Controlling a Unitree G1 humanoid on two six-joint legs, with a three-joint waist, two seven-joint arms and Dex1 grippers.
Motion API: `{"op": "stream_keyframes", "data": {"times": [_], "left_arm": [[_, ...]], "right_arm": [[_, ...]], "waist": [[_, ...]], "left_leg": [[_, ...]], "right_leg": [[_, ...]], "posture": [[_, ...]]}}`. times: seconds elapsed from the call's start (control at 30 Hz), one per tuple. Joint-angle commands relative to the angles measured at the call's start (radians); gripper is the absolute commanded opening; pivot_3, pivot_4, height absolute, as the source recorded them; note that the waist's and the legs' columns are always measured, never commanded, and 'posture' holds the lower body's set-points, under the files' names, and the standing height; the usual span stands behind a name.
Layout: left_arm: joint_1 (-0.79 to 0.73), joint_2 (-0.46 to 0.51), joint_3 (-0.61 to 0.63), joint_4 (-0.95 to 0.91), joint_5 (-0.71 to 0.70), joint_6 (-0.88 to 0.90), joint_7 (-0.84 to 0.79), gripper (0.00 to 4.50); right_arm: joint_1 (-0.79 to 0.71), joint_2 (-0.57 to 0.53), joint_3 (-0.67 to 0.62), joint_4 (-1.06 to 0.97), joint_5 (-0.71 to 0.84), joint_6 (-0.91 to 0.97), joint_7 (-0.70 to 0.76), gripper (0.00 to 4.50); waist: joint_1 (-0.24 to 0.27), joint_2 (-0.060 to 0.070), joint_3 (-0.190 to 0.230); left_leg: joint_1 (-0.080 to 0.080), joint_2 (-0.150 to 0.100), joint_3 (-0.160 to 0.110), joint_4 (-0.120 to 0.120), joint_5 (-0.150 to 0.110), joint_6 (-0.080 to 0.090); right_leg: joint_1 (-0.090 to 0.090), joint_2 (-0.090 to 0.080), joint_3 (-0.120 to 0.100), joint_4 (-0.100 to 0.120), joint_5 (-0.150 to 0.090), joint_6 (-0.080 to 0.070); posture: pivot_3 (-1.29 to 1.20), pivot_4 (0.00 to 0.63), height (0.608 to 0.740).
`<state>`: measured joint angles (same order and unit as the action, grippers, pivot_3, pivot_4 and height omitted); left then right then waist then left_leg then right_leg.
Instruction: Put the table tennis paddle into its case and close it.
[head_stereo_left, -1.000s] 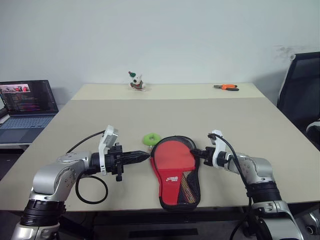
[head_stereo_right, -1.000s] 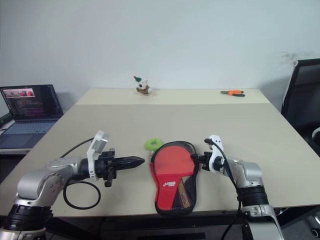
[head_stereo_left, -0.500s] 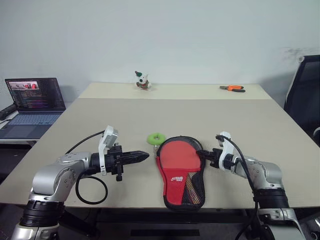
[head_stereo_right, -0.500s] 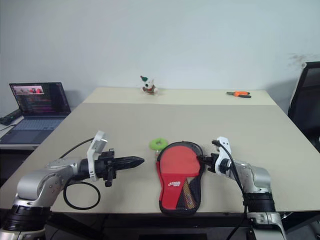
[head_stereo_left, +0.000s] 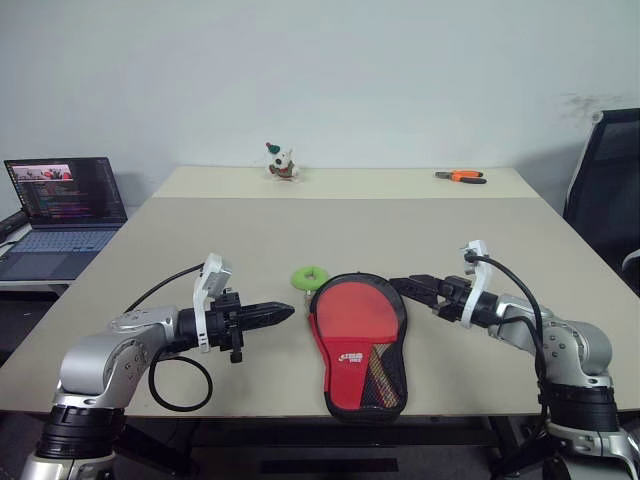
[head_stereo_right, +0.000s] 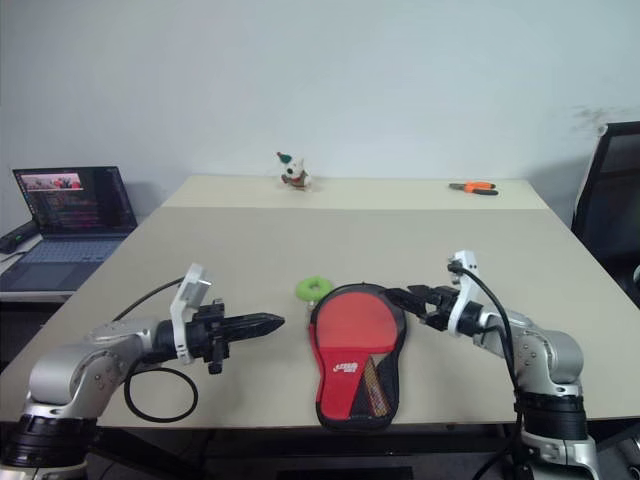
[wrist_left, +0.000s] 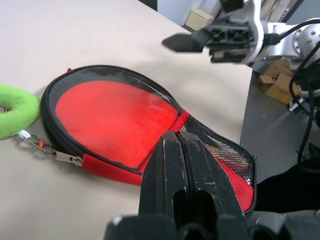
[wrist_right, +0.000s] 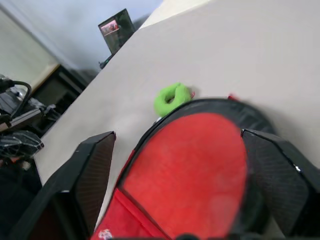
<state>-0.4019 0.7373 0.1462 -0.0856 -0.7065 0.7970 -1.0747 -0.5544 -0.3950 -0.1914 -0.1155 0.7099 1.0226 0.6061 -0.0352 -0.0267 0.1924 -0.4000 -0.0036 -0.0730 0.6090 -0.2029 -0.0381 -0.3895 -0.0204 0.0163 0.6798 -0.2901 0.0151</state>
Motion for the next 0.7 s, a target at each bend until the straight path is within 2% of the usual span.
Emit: {"op": "stream_keyframes", "data": {"times": [0.03,0.1,0.2,0.37,0.47,0.57,0.7], "left_arm": [[-0.054,-0.023,0.026,0.059,0.042,-0.030,0.092,0.00],[-0.097,-0.052,0.015,0.140,0.120,-0.084,0.186,0.00],[-0.148,-0.083,-0.012,0.236,0.207,-0.158,0.255,0.59],[-0.275,-0.176,-0.052,0.437,0.324,-0.251,0.373,2.40],[-0.366,-0.222,-0.084,0.573,0.368,-0.289,0.364,3.49],[-0.496,-0.260,-0.123,0.790,0.433,-0.350,0.339,4.47],[-0.625,-0.293,-0.147,1.034,0.497,-0.431,0.297,4.47]], "right_arm": [[0.011,-0.027,0.135,-0.090,-0.030,-0.046,0.068,4.48],[0.029,-0.044,0.254,-0.108,-0.120,-0.107,0.076,4.48],[0.045,-0.010,0.340,-0.101,-0.193,-0.171,0.042,4.50],[0.073,0.040,0.414,-0.080,-0.288,-0.236,-0.009,4.50],[0.081,0.048,0.430,-0.080,-0.312,-0.243,-0.015,4.50],[0.086,0.051,0.435,-0.074,-0.337,-0.250,-0.024,4.50],[0.088,0.062,0.434,-0.072,-0.355,-0.250,-0.032,4.50]], "waist": [[0.000,0.000,0.000],[0.002,0.000,0.000],[0.002,0.000,0.000],[0.010,-0.001,0.000],[0.010,-0.002,0.000],[0.008,-0.002,0.000],[0.002,-0.002,0.000]], "left_leg": [[0.000,0.001,0.000,0.000,0.000,0.000],[0.000,0.001,-0.001,0.000,0.000,0.000],[0.000,0.000,-0.001,0.001,0.000,0.000],[-0.001,-0.002,-0.002,0.001,0.000,0.000],[-0.002,-0.003,-0.003,0.002,0.000,0.000],[-0.002,-0.003,-0.002,0.002,0.000,0.000],[-0.002,-0.004,-0.002,0.002,0.000,0.000]], "right_leg": [[0.000,0.000,0.000,0.000,0.000,0.000],[0.000,0.000,-0.001,0.000,0.000,0.000],[0.000,0.000,-0.001,0.000,0.000,0.000],[0.000,0.000,-0.002,0.000,0.001,-0.001],[0.000,0.000,-0.003,0.000,0.001,-0.001],[0.000,0.000,-0.004,0.000,0.001,0.000],[0.000,0.000,-0.007,0.000,0.000,0.001]], "posture": [[0.00,0.150,0.740],[0.00,0.150,0.740],[0.00,0.150,0.740],[0.00,0.150,0.740],[0.00,0.150,0.740],[0.00,0.150,0.740],[0.00,0.150,0.740]]}}
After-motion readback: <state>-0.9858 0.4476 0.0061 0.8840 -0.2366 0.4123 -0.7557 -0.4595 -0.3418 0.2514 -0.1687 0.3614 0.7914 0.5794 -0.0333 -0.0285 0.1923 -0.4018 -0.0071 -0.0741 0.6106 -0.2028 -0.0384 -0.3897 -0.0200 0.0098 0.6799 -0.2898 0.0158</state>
